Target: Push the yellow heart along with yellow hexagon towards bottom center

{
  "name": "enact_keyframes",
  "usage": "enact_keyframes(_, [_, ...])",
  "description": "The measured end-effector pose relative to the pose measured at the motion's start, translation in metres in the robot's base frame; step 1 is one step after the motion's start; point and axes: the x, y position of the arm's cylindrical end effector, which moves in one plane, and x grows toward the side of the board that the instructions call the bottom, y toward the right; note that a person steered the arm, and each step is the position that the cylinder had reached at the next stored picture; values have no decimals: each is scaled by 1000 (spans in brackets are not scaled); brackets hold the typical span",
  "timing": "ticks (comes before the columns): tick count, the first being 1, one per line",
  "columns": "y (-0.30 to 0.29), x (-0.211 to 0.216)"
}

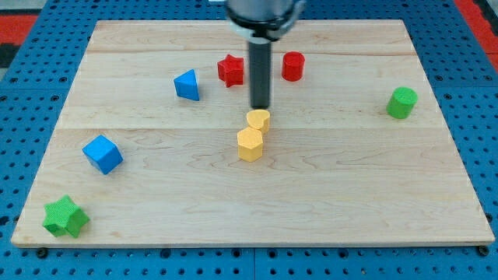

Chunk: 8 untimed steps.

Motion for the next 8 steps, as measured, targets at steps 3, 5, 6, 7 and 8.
enact_keyframes(3, [-56,8])
enact_keyframes(5, [-70,23])
enact_keyframes(6, [-58,13])
enact_keyframes(7, [-27,0])
enact_keyframes(8, [1,10])
